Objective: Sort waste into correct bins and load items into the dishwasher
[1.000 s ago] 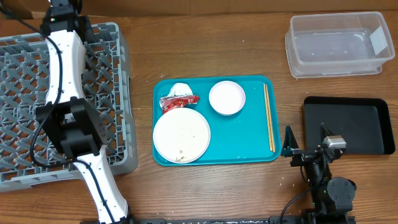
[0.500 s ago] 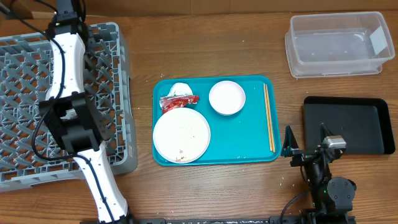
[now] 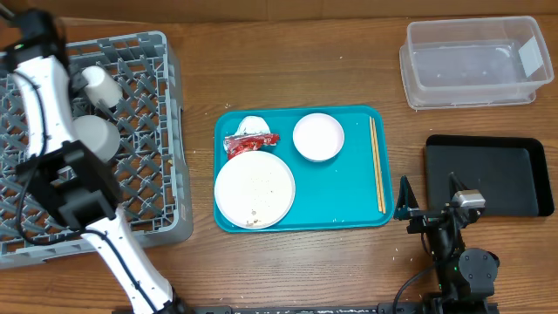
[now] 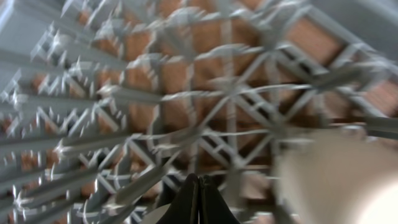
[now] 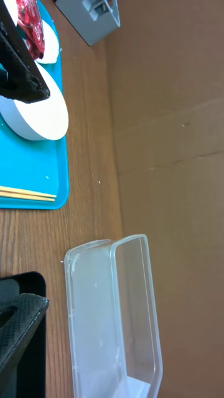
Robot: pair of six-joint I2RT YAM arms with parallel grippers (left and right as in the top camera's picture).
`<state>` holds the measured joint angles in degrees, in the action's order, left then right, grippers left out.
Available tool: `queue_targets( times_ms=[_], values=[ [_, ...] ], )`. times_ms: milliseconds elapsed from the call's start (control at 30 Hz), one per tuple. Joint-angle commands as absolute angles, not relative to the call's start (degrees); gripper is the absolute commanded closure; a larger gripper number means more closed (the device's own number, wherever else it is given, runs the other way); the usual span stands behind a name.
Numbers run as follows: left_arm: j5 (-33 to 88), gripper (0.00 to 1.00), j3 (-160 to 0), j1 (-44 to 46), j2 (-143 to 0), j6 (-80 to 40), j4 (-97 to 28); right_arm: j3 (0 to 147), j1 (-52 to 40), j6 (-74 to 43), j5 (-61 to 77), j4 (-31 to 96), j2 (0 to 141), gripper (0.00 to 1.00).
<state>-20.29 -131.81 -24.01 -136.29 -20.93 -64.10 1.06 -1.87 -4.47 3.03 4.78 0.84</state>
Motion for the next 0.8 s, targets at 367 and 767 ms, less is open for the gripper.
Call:
queue_targets(
  times_ms=[367, 767],
  values=[
    [19.7, 0.96, -131.4, -24.3, -120.0, -25.7, -66.1, 0.4, -1.6, -4.7, 3.1, 4.6, 0.3, 0.00],
    [12.2, 0.31, -131.3, -7.4, -124.4, -16.1, -82.8, 0.4, -1.6, -4.7, 3.1, 4.6, 0.3, 0.00]
  ],
)
